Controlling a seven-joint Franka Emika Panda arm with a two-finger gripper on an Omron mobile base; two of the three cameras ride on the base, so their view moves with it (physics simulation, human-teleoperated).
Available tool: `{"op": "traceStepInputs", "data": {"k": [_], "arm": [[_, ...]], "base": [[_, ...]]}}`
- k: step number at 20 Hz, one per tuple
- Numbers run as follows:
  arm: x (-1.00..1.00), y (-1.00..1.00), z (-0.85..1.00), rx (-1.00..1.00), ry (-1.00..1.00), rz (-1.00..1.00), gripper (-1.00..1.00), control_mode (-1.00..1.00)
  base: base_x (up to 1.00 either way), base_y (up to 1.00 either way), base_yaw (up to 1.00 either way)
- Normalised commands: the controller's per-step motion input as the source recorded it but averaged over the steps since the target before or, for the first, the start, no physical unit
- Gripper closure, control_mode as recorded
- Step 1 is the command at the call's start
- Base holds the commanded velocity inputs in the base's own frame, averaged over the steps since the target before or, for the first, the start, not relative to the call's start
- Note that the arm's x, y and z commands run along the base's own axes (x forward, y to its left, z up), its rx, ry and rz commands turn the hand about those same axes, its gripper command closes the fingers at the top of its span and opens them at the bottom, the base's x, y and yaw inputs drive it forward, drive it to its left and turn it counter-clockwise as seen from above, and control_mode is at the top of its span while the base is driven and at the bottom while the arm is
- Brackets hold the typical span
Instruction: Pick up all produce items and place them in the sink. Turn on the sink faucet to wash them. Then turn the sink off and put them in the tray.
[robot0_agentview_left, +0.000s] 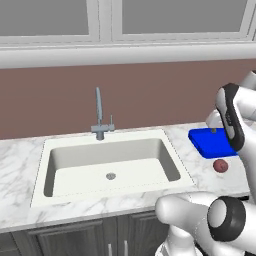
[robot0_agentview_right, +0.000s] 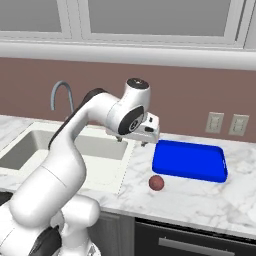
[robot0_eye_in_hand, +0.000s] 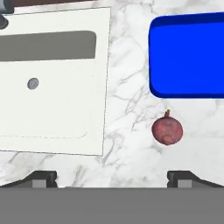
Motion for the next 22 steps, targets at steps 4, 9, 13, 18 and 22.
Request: {"op": "traceStepInputs", "data": {"k": [4, 9, 13, 18, 22], "arm": [[-0.58, -0.09, -0.22, 0.0, 0.0, -0.04, -1.0, -1.0], [-0.3, -0.01, -0.33, 0.0, 0.01, -0.03, -1.0, -1.0], [-0.11, -0.15, -0.43, 0.0, 0.0, -0.02, -1.0, -1.0], [0.0, -0.33, -0.36, -0.01, 0.02, -0.01, -1.0, -1.0], [0.0, -0.29, -0.34, -0.01, 0.1, 0.0, -1.0, -1.0]], "base": [[0.0, 0.0, 0.0], [0.0, 0.0, 0.0], [0.0, 0.0, 0.0], [0.0, 0.0, 0.0], [0.0, 0.0, 0.0]]}}
